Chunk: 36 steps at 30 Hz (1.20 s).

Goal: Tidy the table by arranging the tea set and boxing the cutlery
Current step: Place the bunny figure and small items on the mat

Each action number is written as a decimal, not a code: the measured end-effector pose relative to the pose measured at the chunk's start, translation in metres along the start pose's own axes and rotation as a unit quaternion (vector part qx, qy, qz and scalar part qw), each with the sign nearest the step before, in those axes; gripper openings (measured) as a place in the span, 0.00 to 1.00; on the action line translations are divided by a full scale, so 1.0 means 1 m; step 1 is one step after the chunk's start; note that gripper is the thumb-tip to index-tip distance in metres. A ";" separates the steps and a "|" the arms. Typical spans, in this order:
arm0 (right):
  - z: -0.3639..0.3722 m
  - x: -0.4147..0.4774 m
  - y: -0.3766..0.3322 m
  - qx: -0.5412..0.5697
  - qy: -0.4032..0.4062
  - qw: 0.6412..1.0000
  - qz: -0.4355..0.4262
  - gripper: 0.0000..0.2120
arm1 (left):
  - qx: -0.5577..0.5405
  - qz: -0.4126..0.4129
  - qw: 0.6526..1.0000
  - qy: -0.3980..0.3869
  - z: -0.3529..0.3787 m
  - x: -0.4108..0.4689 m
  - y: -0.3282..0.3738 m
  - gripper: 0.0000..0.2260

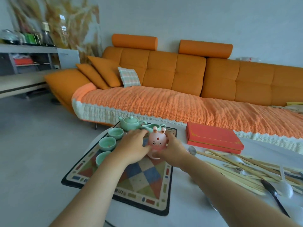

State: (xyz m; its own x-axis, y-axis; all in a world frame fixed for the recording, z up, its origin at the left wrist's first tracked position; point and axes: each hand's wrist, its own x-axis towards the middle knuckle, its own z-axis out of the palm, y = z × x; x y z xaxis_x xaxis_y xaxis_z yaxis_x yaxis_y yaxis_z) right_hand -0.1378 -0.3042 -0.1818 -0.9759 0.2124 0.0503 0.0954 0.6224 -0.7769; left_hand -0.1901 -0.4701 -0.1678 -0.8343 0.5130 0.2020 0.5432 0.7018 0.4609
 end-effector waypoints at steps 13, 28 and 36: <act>0.020 0.017 0.002 -0.003 0.053 0.998 0.039 0.29 | 0.122 -0.008 0.992 -0.038 0.017 0.012 -0.046 0.27; 0.028 0.028 -0.001 -0.001 0.059 0.997 0.041 0.26 | 0.135 0.001 0.990 0.036 0.015 0.015 -0.035 0.26; -0.021 0.003 0.001 -0.061 0.043 0.997 0.015 0.26 | 0.071 0.071 0.976 0.191 0.020 0.022 0.031 0.11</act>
State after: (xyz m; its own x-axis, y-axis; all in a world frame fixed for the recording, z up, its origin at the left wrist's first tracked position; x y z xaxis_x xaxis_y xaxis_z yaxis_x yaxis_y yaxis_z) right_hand -0.1365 -0.2873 -0.1699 -0.9524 0.2929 0.0850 0.1532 0.7005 -0.6970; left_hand -0.1895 -0.4277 -0.1664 -0.7086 0.4080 0.5757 0.6416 0.7120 0.2852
